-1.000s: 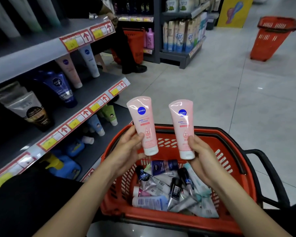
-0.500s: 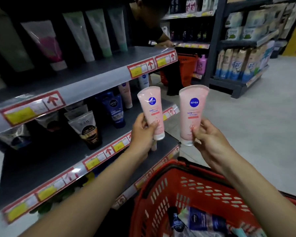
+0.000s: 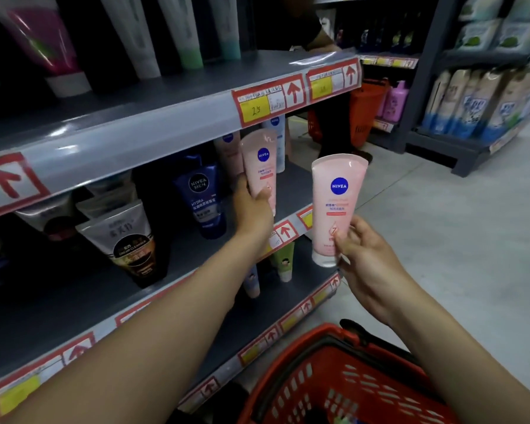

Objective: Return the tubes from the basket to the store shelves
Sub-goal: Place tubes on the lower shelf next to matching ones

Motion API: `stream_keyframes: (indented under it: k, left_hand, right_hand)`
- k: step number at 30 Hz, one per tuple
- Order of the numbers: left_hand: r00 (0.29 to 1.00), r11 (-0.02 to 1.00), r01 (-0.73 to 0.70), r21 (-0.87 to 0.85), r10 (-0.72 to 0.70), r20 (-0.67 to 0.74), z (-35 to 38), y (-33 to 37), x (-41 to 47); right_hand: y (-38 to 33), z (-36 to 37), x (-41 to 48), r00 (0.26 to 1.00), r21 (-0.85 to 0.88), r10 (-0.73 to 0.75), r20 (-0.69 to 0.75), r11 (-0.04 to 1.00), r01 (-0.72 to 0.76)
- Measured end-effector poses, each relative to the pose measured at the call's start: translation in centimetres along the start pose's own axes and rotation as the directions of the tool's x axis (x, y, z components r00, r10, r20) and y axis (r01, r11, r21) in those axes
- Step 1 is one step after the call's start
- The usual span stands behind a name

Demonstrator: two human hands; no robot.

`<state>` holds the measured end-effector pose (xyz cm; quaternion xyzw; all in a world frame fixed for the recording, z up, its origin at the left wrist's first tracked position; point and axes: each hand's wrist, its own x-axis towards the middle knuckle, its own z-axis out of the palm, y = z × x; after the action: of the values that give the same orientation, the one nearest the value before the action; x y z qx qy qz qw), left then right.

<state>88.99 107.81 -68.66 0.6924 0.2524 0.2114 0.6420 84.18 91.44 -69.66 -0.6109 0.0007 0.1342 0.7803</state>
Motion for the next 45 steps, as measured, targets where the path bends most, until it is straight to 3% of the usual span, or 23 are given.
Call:
stream_keyframes:
  k: [10,16,19,22,25,27,33,45]
  left_hand:
    - [0.994,0.996,0.076,0.054,-0.071,-0.082,0.1,-0.5,3.9]
    - [0.994,0.984,0.09,0.152,-0.08,-0.069,0.0,0.3,2.9]
    - [0.977,0.971,0.174,0.167,-0.148,-0.156,-0.5,1.5,0.1]
    - [0.982,0.958,0.188,0.215,-0.186,-0.033,-1.5,2.4,-5.2]
    - [0.984,0.979,0.048,0.2,-0.08,0.158,-2.2,3.4,-9.5]
    - [0.976,0.989,0.021,0.149,-0.053,0.212,-2.3,3.4,-10.2]
    - [0.978,0.99,0.142,-0.009,-0.139,0.154,-3.9,3.2,-8.6]
    - [0.946,0.967,0.254,-0.032,-0.242,0.214,-2.1,2.0,-3.7]
  right_hand:
    - [-0.4,0.0,1.4,0.999,0.07,0.02,0.031,0.997,-0.022]
    - [-0.3,-0.2,0.5,0.998,0.11,0.02,0.058,0.994,-0.027]
    - [-0.3,-0.1,-0.2,0.998,0.093,0.01,0.069,0.996,-0.016]
    - [-0.5,0.3,-0.2,0.996,0.051,-0.023,0.085,0.999,0.018]
    - [-1.0,2.0,0.3,0.993,0.004,-0.059,0.103,0.998,0.059]
    - [-1.3,3.5,1.0,0.99,-0.052,-0.08,0.112,0.995,0.086]
    - [-1.3,6.4,3.4,0.983,-0.275,-0.1,0.153,0.951,0.14]
    - [-0.6,8.6,9.2,0.979,-0.342,-0.131,0.153,0.923,0.177]
